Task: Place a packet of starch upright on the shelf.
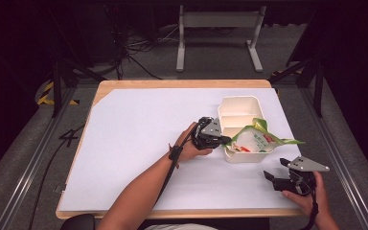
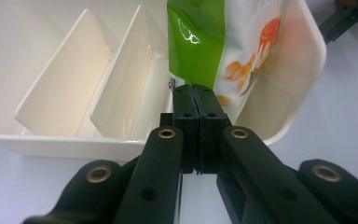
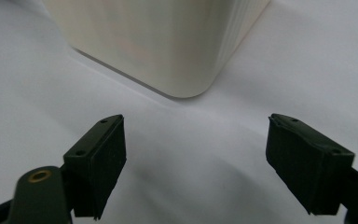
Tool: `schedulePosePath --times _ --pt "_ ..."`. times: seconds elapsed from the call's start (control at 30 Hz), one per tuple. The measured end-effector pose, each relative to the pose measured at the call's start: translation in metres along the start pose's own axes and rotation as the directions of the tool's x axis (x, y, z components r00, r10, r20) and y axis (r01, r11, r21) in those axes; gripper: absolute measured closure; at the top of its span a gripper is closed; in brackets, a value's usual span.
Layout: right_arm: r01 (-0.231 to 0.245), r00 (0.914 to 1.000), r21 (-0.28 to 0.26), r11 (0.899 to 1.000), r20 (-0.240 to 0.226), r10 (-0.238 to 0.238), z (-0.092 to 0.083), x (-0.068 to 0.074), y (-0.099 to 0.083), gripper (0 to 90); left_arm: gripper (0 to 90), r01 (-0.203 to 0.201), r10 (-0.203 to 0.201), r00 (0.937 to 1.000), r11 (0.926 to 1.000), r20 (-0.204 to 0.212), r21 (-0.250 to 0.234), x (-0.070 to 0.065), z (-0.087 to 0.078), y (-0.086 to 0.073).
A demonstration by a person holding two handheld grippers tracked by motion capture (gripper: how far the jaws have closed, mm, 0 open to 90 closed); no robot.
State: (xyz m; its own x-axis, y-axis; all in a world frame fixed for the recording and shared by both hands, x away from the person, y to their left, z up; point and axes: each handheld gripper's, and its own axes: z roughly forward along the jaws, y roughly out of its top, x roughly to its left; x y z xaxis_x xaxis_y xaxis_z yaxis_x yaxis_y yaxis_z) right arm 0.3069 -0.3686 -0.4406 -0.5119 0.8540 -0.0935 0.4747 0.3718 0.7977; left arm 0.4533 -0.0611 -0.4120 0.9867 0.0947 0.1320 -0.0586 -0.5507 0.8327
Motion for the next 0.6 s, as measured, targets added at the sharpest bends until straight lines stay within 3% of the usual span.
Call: schedulePosePath --times 0.13,0.33,0.47,0.57,0.6 --pt "0.001 1.0000 0.003 1.000 0.001 -0.001 0.001 0.000 0.000 19.9 89.8 -0.022 0.023 0.9992 0.9993 -0.032 0.030 -0.005 0.005 0.005" --pt "0.001 1.0000 0.005 1.000 0.000 -0.001 0.001 0.000 0.000 19.9 90.0 -0.025 0.027 0.9989 0.9983 -0.039 0.052 -0.007 0.009 0.007" --pt "0.002 1.0000 0.007 1.000 0.002 -0.002 0.002 0.000 0.000 19.9 90.0 -0.035 0.040 0.9986 0.9929 -0.035 0.113 -0.009 0.018 0.007" --pt "0.001 1.0000 0.007 1.000 0.003 -0.001 0.002 0.000 0.000 19.9 90.0 -0.026 0.031 0.9986 0.9938 -0.042 0.108 -0.009 0.019 0.007" --pt "0.001 1.0000 0.004 1.000 0.005 -0.001 0.001 0.000 0.000 19.9 89.0 -0.018 0.022 0.9986 0.9961 -0.048 0.086 -0.008 0.016 0.007"
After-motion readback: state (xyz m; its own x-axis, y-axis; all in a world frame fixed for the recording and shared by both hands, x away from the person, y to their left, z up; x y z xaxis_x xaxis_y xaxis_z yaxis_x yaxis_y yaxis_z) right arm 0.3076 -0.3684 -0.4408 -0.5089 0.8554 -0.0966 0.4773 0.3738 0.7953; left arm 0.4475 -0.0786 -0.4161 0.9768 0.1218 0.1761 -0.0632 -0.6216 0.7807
